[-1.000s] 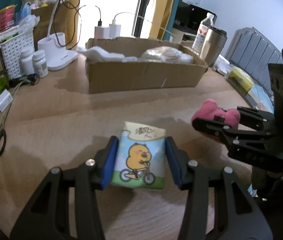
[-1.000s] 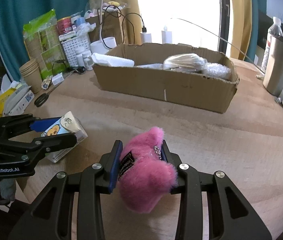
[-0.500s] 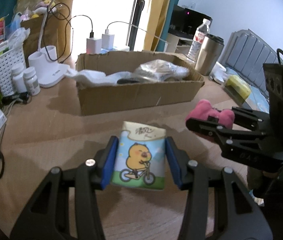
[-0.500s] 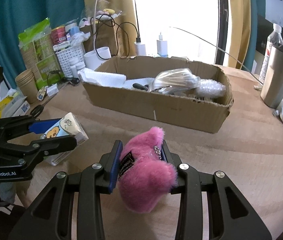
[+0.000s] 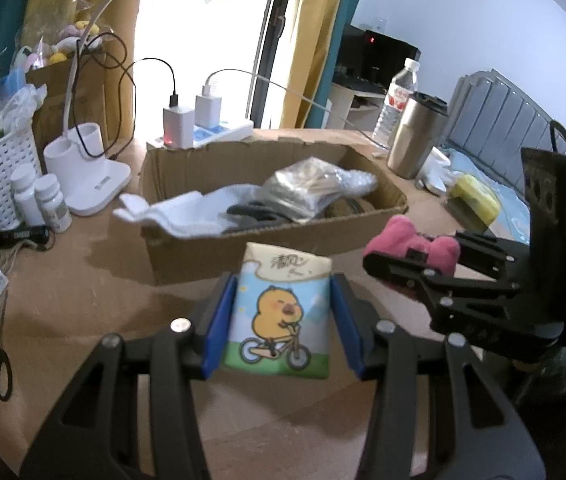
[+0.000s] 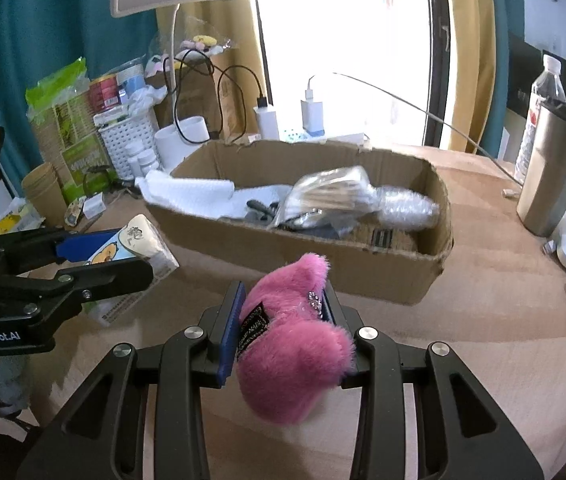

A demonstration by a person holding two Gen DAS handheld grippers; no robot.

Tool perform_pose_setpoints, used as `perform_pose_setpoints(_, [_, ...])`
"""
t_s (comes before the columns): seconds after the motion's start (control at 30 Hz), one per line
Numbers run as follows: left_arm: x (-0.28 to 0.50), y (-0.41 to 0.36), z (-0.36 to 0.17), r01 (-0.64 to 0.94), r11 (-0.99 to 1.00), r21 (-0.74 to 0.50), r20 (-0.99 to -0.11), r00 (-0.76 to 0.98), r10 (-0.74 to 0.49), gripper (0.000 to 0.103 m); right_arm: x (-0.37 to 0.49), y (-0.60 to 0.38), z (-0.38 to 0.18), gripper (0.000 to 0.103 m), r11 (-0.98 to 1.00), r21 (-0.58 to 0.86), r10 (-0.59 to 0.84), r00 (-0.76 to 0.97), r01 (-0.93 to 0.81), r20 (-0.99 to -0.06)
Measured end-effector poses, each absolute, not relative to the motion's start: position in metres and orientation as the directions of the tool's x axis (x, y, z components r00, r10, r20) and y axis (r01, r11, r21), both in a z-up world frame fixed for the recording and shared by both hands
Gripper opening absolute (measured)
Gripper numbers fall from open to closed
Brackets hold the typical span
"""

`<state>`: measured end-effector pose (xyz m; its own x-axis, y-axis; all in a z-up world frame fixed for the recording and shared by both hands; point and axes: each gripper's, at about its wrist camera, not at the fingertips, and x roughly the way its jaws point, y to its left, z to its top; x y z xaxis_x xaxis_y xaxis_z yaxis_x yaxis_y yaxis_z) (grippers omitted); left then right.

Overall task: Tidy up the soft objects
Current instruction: 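Carry the tissue pack and pink plush over the box with both tools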

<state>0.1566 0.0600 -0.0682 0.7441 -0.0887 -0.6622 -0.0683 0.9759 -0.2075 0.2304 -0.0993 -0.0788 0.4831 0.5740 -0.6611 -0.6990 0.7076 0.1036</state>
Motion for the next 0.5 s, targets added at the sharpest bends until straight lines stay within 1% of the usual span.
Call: perform_pose_setpoints(0.5, [0.185,0.068,-0.059,-0.090,0.978,-0.186,-0.649,0.759,-0.054,0.049,0.261,-0.098,-0.061,0.039,0.695,0.123,0.615,0.497,-0.708,-0.612])
